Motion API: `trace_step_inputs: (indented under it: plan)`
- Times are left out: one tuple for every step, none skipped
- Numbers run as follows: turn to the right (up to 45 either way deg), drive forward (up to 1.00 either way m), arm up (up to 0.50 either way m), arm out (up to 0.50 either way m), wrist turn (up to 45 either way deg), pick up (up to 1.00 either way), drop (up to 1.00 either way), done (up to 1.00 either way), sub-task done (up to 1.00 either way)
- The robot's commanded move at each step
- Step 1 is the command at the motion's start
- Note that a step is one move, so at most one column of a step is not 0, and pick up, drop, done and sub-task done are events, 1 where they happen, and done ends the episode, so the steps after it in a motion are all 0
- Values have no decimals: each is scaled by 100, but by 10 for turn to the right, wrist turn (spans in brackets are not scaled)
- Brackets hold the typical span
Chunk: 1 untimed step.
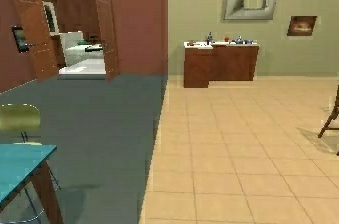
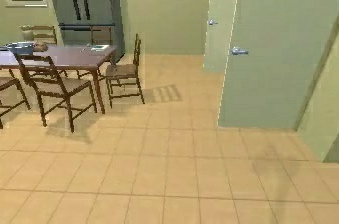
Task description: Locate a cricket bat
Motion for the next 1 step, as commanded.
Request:
trace_step_inputs:
  plan:
    - [0, 100, 0, 0, 0, 0, 0, 0, 0]
